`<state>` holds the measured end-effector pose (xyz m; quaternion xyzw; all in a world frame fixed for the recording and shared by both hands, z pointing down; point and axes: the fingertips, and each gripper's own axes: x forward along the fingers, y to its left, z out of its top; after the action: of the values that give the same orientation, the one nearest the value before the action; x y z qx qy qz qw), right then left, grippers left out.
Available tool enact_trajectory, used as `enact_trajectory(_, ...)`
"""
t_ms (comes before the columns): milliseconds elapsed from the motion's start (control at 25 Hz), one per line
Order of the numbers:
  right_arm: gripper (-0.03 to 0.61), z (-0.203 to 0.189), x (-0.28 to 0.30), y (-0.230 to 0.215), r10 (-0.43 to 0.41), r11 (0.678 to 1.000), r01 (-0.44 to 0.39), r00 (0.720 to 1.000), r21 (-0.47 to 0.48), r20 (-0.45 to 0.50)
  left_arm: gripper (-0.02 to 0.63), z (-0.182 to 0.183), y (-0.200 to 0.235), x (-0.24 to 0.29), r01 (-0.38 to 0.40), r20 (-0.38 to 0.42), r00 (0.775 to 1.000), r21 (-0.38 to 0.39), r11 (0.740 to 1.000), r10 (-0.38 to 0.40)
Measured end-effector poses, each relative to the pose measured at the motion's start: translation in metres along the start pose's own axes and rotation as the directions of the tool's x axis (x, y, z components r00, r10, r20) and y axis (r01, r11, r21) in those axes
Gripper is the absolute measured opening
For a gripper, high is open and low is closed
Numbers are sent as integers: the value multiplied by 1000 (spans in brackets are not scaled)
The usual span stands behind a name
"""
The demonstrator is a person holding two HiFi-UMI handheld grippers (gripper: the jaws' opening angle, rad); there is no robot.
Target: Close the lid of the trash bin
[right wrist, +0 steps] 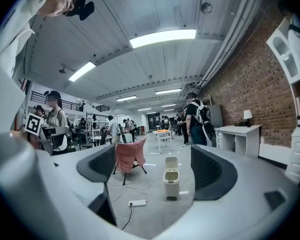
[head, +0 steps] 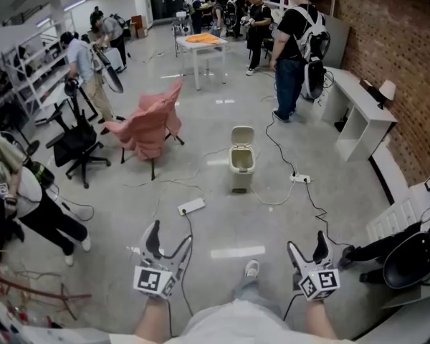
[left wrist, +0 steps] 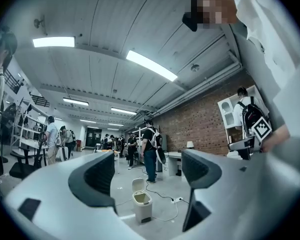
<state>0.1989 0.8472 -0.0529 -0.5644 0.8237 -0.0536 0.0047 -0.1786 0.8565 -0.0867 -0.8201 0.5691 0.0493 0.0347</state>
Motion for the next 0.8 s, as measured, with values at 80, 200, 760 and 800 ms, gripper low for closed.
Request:
enact_trajectory(80, 464, 0, 14, -8, 3, 1000, -3, 1000, 3, -1, 400, 1, 1, 15, 3, 5, 1000, 0, 1000, -3)
enact_trajectory(200, 465, 2, 38, -21, 7, 1000, -7, 1000, 6, -2, 401, -1, 3, 43, 6, 7, 1000, 6, 1000, -6)
enact_trajectory(760, 465, 20, 195, -123, 76, 997, -76, 997, 15, -31, 400, -21, 8, 236, 5, -28, 1000, -17, 1000, -5)
enact_trajectory(800, 466, 22, 207, -132, 81, 997, -81, 996, 16, -30, 400, -22, 6, 250, 6, -30, 1000, -14, 1000, -6)
